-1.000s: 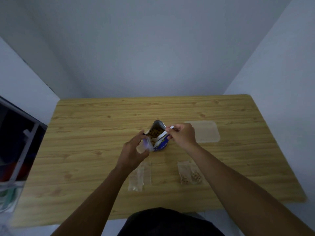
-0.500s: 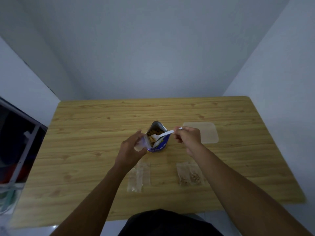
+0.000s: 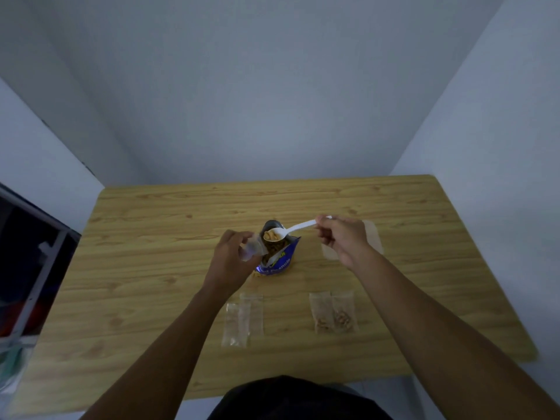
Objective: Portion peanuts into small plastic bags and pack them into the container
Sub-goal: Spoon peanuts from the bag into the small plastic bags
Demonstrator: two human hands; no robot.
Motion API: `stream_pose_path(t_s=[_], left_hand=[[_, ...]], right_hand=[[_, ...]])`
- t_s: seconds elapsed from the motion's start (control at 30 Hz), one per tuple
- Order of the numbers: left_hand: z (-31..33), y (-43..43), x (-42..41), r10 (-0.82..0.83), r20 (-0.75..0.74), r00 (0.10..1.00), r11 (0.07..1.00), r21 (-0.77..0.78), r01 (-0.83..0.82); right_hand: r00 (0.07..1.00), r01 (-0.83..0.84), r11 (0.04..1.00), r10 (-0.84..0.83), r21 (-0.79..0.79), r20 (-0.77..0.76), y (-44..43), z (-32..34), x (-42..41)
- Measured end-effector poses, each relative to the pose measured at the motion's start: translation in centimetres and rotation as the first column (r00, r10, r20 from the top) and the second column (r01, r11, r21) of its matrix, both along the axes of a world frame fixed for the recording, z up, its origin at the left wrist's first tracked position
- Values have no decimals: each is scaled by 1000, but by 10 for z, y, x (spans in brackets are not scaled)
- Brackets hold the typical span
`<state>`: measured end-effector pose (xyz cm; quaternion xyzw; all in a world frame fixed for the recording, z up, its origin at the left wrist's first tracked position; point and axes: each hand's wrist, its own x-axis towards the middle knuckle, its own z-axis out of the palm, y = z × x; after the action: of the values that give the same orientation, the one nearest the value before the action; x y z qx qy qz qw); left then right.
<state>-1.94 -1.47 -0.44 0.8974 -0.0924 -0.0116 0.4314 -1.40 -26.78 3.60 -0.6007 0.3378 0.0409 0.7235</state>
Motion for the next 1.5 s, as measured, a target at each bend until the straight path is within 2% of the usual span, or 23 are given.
stream_pose_path(t_s=[0.27,0.4,0.53,0.63,0.83,0.97,1.07,1.23,1.43,1.5], left_hand=[[16,-20,4,-4,-39,999,997,-72,1],[24,-26,2,-1,-54,999,994,-112,-5],[23,-22,1,30,-34,999,994,-100,-34],[22,-20,1,40,-37,999,994,-104,-44],[23,-19,-2,76,-57,995,991,-109,-82],[16,-13,-4,94,-84,992,987,-119,-103],[9,-5,-6,120,-101,988,986,-103,-130],[-1,6,-9,125,-192,973,985,-95,-145],[-13,9,-9,80,-230,970,995,-40,-92],[-15,9,-8,49,-231,972,998,-34,-59]], right_hand=[[969,-181,953,215,-244,120,21,32,-1],[848,-326,828,470,-456,247,28,40,-2],[766,-359,758,573,-545,292,23,48,2],[768,-342,770,559,-539,311,16,49,4],[835,-286,852,446,-438,322,9,49,4],[893,-158,920,288,-359,345,3,48,6],[911,-78,908,233,-411,340,0,35,7],[866,-163,724,431,-671,254,11,2,-3],[658,-182,448,717,-875,230,36,-26,-5],[671,-196,422,716,-885,193,40,-32,-4]])
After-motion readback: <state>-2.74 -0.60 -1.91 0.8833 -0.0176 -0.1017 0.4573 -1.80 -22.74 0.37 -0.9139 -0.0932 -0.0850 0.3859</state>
